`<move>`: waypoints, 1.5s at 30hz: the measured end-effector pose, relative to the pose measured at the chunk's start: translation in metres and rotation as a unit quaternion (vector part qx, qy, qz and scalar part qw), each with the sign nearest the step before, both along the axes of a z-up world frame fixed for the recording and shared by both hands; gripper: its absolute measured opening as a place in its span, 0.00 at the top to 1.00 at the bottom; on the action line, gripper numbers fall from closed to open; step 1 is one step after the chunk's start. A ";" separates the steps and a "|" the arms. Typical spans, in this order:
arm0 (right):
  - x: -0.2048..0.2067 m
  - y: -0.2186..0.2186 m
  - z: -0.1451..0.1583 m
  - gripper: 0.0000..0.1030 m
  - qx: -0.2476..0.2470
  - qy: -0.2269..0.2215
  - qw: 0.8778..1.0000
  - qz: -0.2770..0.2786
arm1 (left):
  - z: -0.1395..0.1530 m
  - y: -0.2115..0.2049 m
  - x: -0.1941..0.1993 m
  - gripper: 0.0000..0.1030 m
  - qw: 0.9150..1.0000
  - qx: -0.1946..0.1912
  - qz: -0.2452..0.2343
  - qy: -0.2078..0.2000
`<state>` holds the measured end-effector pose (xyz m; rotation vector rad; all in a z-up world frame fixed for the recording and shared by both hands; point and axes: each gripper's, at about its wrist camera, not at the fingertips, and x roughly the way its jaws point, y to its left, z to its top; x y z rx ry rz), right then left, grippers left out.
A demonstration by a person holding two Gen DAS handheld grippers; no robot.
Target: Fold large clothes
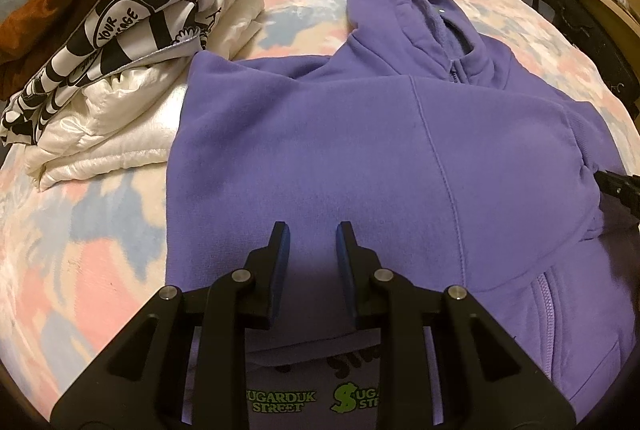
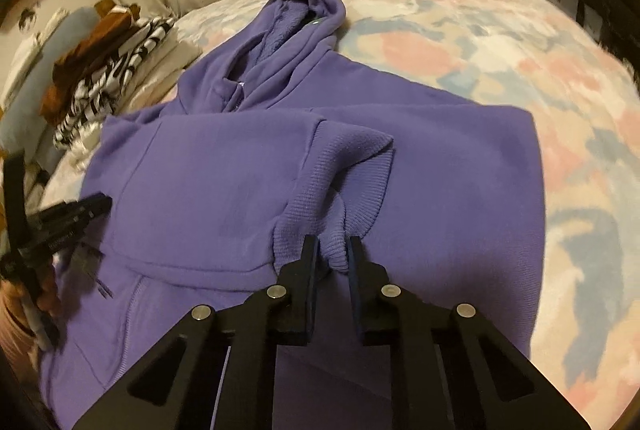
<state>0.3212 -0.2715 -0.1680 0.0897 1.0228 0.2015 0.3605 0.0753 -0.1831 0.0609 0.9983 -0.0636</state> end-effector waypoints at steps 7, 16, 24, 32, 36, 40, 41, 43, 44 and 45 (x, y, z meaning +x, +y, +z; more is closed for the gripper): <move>-0.032 -0.018 0.018 0.89 0.045 -0.049 0.995 -0.071 | -0.001 0.005 -0.005 0.79 1.000 -0.019 0.008 -0.009; -0.040 -0.014 0.013 0.79 0.015 -0.015 0.998 -0.065 | -0.002 0.005 -0.008 0.79 1.000 -0.018 0.007 -0.010; -0.019 -0.011 0.014 0.71 -0.022 -0.022 0.998 -0.050 | -0.002 0.005 -0.008 0.79 1.000 -0.018 0.006 -0.010; 0.000 -0.005 0.007 0.71 -0.022 -0.016 1.000 -0.011 | -0.002 0.005 -0.007 0.79 1.000 -0.019 0.007 -0.008; 0.007 -0.012 0.002 0.83 0.006 -0.009 1.000 0.005 | -0.002 0.005 -0.007 0.79 1.000 -0.019 0.007 -0.007; 0.003 -0.003 0.005 0.88 -0.029 -0.023 0.999 0.032 | -0.002 0.005 -0.007 0.79 1.000 -0.018 0.007 -0.008; 0.000 0.000 0.007 0.89 -0.038 -0.030 0.998 0.040 | -0.002 0.005 -0.007 0.79 1.000 -0.018 0.006 -0.008; -0.005 0.001 0.010 0.91 -0.051 -0.042 0.997 0.043 | -0.002 0.005 -0.006 0.79 1.000 -0.018 0.006 -0.008; -0.008 0.001 0.012 0.92 -0.050 -0.048 0.997 0.039 | -0.002 0.006 -0.006 0.79 1.000 -0.019 0.007 -0.008; -0.013 -0.001 0.015 0.92 -0.047 -0.054 0.997 0.033 | -0.002 0.005 -0.007 0.79 1.000 -0.019 0.006 -0.008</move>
